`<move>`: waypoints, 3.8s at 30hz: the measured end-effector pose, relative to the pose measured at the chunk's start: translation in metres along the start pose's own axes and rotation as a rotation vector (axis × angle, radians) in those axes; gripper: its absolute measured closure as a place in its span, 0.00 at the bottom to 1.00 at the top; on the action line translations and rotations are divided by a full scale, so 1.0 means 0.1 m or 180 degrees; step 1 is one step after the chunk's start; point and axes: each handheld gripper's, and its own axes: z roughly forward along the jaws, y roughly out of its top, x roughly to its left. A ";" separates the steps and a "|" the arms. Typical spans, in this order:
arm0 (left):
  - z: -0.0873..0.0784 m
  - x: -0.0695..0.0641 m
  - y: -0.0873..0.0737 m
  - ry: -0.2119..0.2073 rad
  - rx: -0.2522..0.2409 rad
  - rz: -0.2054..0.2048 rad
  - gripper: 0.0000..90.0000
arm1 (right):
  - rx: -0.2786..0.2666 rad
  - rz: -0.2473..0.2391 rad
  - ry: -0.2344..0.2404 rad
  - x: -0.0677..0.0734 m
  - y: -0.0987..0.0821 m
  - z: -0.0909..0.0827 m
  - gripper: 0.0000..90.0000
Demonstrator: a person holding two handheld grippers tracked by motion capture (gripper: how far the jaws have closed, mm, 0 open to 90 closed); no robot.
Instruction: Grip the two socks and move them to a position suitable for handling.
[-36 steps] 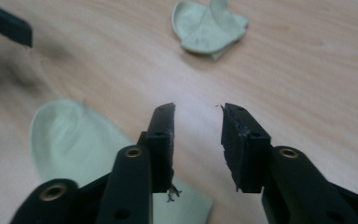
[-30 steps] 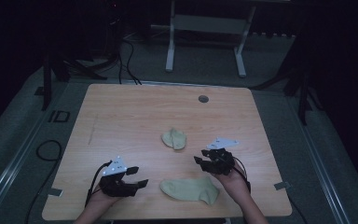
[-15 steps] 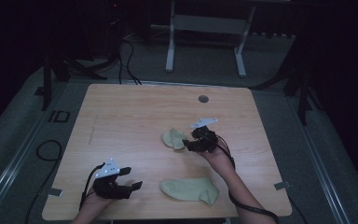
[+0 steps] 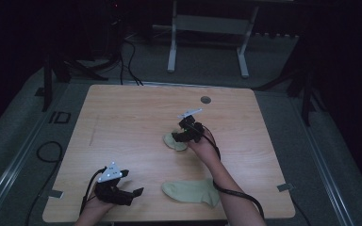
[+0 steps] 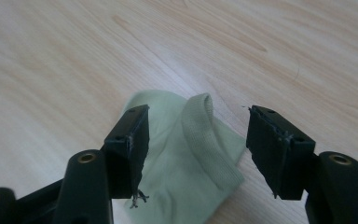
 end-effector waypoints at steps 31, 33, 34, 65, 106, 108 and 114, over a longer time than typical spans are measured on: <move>0.00 -0.01 -0.01 -0.0034 -0.0005 -0.0036 0.07 | 0.0092 -0.0209 -0.0114 0.18 -0.18 -0.05 0.88; 0.01 -0.02 0.00 -0.0046 -0.0007 -0.0041 0.07 | 0.0022 -0.0206 -0.0112 0.17 -0.19 -0.18 0.88; 0.01 -0.02 0.00 -0.0042 -0.0002 -0.0039 0.07 | -0.0015 -0.0178 -0.0101 0.16 -0.20 -0.25 0.88; 0.20 -0.15 0.06 -0.0179 0.0119 0.0077 0.07 | 0.0023 -0.0121 -0.0128 0.26 -1.06 -0.59 0.86; 1.45 -0.10 1.07 -0.0449 0.0658 0.0250 0.52 | 0.0191 -0.0065 0.0159 0.13 -0.96 -0.48 0.64; 1.47 -0.10 1.08 -0.0472 0.0657 0.0245 0.56 | 0.0214 -0.0058 0.0155 0.13 -0.97 -0.46 0.65; 1.61 -0.13 1.12 -0.0538 0.0706 0.0190 0.73 | 0.0186 -0.0114 0.0106 0.13 -1.00 -0.43 0.74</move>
